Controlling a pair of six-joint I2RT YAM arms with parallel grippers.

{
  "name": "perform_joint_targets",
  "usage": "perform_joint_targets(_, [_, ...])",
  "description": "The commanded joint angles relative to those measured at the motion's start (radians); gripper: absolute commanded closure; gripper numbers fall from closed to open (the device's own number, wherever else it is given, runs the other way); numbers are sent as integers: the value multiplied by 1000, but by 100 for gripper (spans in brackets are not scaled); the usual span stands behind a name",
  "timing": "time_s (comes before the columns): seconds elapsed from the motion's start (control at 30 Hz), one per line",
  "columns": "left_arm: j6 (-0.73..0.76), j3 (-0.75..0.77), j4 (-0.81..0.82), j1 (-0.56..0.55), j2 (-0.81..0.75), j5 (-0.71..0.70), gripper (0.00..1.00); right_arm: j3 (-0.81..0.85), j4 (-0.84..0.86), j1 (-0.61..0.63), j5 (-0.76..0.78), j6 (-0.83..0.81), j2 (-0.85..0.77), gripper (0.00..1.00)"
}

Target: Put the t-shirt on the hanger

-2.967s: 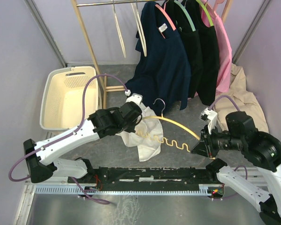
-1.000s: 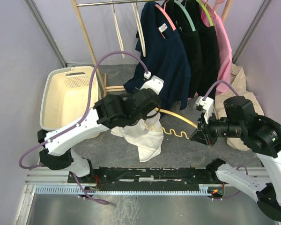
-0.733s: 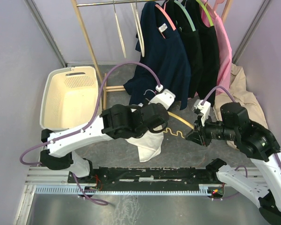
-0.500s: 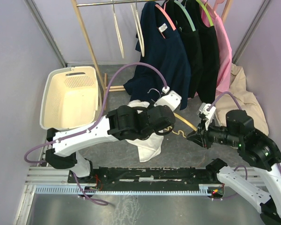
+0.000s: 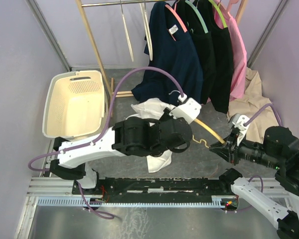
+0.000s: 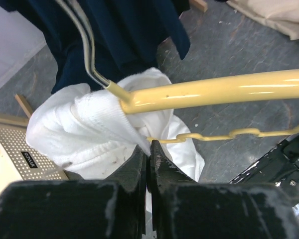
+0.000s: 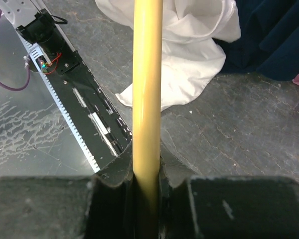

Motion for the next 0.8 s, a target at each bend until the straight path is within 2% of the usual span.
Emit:
perform_joint_targets(0.0, [78,115,-17,-63,47,-79,97,-27,203,-2,-61,42,-37,99])
perform_joint_targets(0.17, [103,225,-43,-107,89,-137,97,-122,263,-2,-122,113,-82,99])
perform_joint_targets(0.33, [136,280,-37,-140,119,-153,97,-244,400,-2,-175,244,-154,99])
perform_joint_targets(0.77, [189,344,6,-178,160,-77,96,-560,848,-2,-182,526,-298,99])
